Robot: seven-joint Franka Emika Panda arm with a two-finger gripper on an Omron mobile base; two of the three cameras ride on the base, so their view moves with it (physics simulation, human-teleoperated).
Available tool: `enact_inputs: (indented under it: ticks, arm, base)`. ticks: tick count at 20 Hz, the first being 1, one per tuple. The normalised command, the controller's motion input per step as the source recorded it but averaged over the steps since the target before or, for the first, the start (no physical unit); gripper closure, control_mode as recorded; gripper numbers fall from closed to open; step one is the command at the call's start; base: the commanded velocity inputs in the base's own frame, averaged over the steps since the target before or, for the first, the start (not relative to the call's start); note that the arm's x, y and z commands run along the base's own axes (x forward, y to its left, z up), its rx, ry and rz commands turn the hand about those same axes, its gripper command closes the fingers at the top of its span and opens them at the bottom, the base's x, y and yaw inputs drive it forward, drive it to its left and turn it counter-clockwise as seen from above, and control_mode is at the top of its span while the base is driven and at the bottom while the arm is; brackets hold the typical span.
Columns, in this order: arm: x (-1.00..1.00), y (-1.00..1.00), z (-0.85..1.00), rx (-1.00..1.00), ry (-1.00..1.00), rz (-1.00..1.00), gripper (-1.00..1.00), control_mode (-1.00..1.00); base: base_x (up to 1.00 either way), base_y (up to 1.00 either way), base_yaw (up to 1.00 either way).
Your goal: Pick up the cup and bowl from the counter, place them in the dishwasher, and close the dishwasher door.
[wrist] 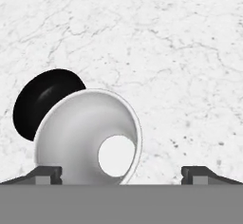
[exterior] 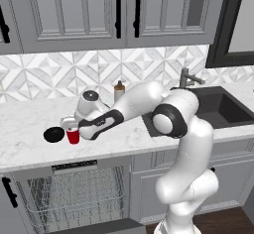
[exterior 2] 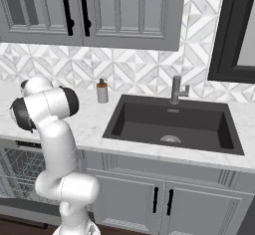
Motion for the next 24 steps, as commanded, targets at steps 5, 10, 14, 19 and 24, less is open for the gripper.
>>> enact_inputs:
  ticks: [5,10,14,19,24]
  arm:
    - [0.12,0.13,-0.34,0.0,0.0,-0.02,-1.0,-1.0]
    - [0.13,0.21,-0.41,0.0,0.01,-0.02,1.0,-1.0]
    - [0.01,0.0,-0.23,0.0,0.05,-0.01,1.0,-1.0]
    - [-0.42,-0.39,0.05,0.01,0.05,-0.11,1.0,-1.0]
    - [-0.53,-0.37,0.47,0.09,-0.02,-0.03,1.0,-1.0]
  base:
    - [0.0,0.0,0.0]
    - [0.0,0.0,0.0]
    - [0.0,0.0,0.0]
    - [0.0,0.0,0.0]
    - [0.0,0.0,0.0]
